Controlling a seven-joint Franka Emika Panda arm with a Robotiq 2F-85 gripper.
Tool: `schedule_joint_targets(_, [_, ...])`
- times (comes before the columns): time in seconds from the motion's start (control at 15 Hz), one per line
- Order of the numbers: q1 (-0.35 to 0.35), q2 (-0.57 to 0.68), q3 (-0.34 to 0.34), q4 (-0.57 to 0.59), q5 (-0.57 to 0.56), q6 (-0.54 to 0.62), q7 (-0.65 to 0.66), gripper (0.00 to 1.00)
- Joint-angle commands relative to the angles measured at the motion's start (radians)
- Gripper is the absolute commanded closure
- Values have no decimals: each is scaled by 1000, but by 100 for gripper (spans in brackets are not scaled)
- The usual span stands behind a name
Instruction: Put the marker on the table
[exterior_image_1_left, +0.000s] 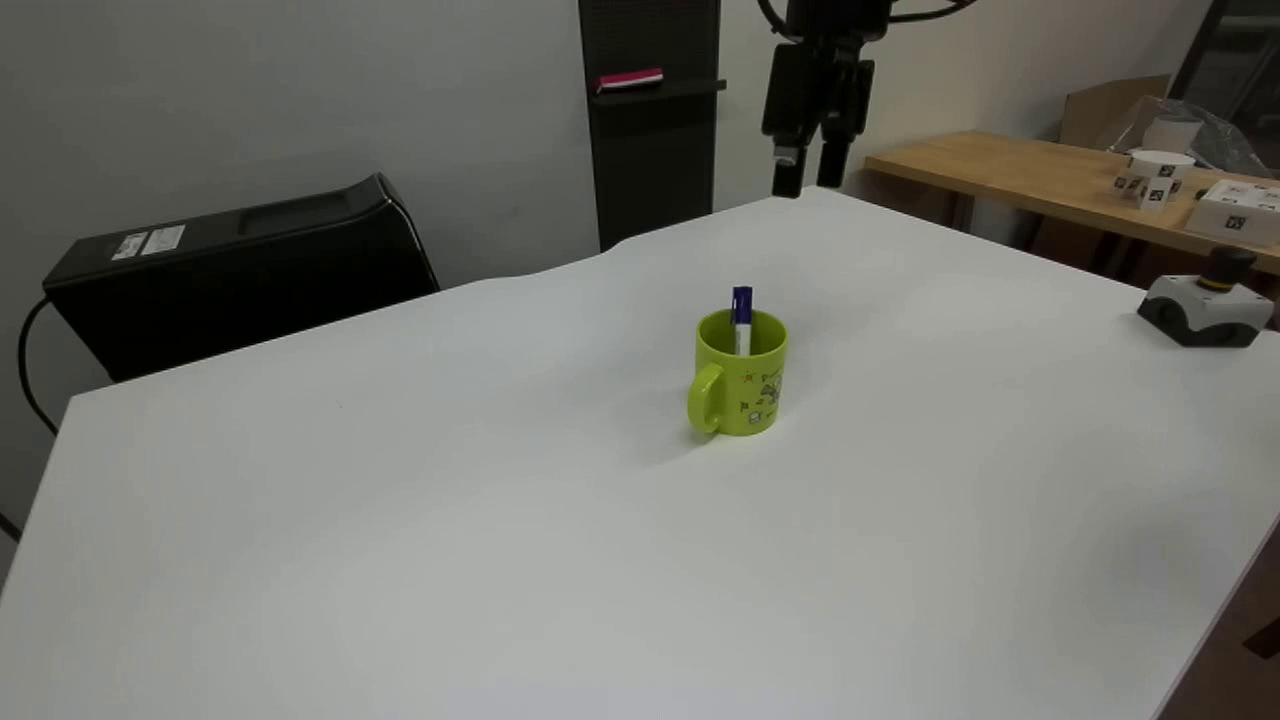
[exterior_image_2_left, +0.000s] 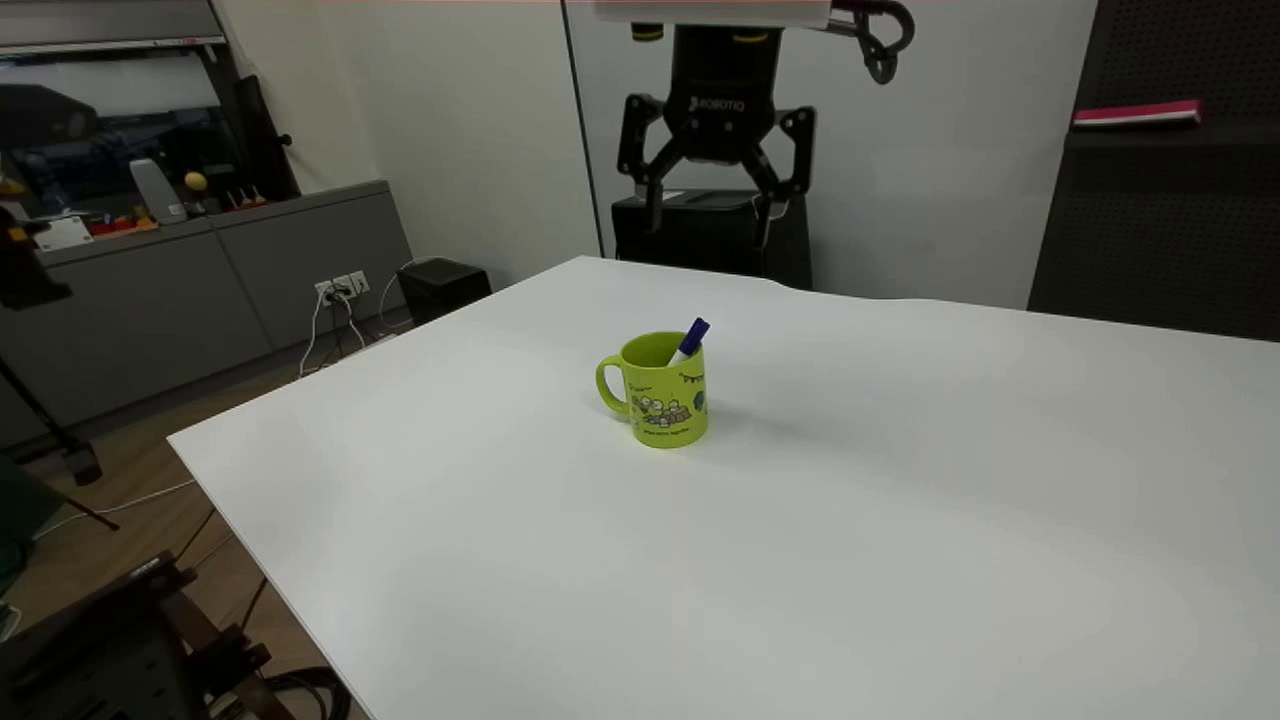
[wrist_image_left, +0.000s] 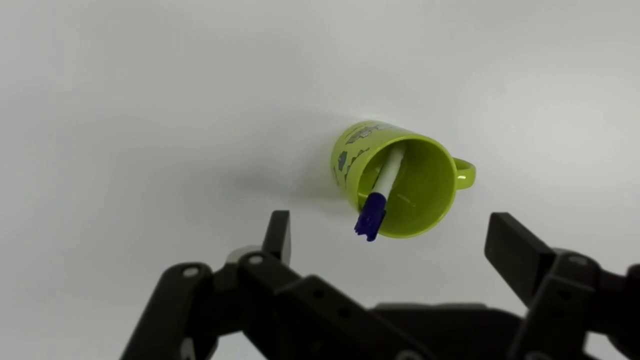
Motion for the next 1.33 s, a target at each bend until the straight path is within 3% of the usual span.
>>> schedule_joint_targets(0.0, [-26, 63, 22, 78, 17, -25, -13, 0])
schedule_joint_targets(0.8, [-86, 186, 113, 161, 127, 54, -162, 0])
schedule_joint_targets(1.27, [-101, 249, 129, 198, 167, 29, -197, 0])
